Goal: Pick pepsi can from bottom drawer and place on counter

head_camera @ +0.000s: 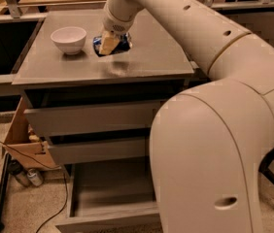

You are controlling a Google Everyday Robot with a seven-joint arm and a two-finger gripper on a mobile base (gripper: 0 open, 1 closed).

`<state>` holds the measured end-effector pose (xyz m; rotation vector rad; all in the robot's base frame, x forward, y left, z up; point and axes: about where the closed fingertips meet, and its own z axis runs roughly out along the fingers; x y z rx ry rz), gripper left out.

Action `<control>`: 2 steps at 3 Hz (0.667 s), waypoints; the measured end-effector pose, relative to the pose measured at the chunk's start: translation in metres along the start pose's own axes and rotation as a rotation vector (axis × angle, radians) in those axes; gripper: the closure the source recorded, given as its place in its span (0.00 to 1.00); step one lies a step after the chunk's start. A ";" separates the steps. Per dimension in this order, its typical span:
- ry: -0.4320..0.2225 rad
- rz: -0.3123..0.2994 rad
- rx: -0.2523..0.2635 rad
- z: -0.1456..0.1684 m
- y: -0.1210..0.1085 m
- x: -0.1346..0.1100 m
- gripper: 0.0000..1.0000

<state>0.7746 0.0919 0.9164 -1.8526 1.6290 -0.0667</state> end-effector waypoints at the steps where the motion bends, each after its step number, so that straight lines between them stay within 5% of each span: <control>1: -0.199 0.038 0.008 0.034 -0.005 0.002 1.00; 2: -0.295 0.063 0.007 0.048 -0.005 0.002 1.00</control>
Offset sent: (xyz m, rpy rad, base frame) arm 0.0361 0.0166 -0.0420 0.4031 0.0271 0.1234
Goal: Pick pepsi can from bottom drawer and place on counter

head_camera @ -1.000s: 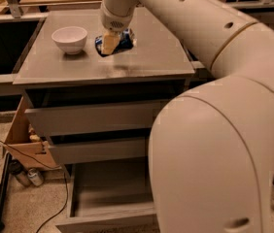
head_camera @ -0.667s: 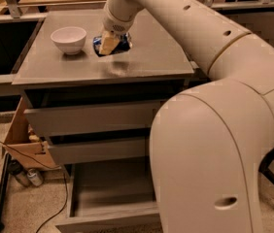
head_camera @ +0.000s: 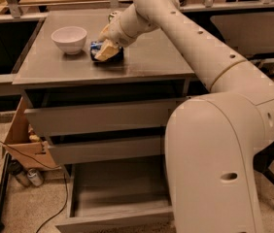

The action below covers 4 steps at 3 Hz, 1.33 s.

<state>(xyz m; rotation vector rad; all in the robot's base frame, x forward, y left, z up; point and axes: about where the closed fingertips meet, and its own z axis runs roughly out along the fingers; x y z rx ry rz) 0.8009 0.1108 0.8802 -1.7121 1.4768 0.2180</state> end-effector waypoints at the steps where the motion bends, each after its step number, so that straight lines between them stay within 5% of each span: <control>1: -0.057 0.022 -0.006 0.006 0.002 0.005 0.81; 4: -0.097 0.041 -0.022 0.008 0.008 0.012 0.05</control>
Offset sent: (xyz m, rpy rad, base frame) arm 0.0026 -0.0083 -0.0137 0.1143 0.0361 0.0357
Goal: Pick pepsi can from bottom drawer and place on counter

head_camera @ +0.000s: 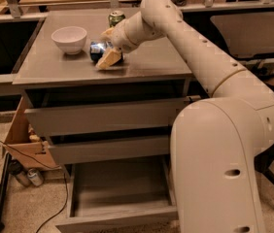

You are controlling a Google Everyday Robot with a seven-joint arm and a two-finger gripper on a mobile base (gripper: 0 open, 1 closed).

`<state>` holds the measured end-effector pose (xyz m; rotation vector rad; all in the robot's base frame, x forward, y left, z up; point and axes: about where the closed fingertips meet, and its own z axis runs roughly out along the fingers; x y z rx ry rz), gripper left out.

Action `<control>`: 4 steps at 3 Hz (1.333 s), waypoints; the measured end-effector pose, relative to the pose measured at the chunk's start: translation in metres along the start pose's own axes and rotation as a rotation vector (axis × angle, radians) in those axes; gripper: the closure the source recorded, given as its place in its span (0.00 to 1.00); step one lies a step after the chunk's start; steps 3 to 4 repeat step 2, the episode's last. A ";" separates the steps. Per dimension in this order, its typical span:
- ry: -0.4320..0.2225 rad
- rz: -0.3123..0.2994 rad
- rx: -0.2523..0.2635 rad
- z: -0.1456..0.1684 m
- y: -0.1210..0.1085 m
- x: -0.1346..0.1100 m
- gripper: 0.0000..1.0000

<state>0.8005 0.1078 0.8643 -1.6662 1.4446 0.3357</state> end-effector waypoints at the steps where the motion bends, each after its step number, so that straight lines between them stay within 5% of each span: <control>1: 0.000 0.000 0.000 0.000 0.000 0.000 0.00; 4: 0.000 0.000 0.000 0.000 0.000 0.000 0.00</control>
Offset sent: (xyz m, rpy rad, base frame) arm 0.0000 0.0000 0.0000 0.0000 0.0000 0.0000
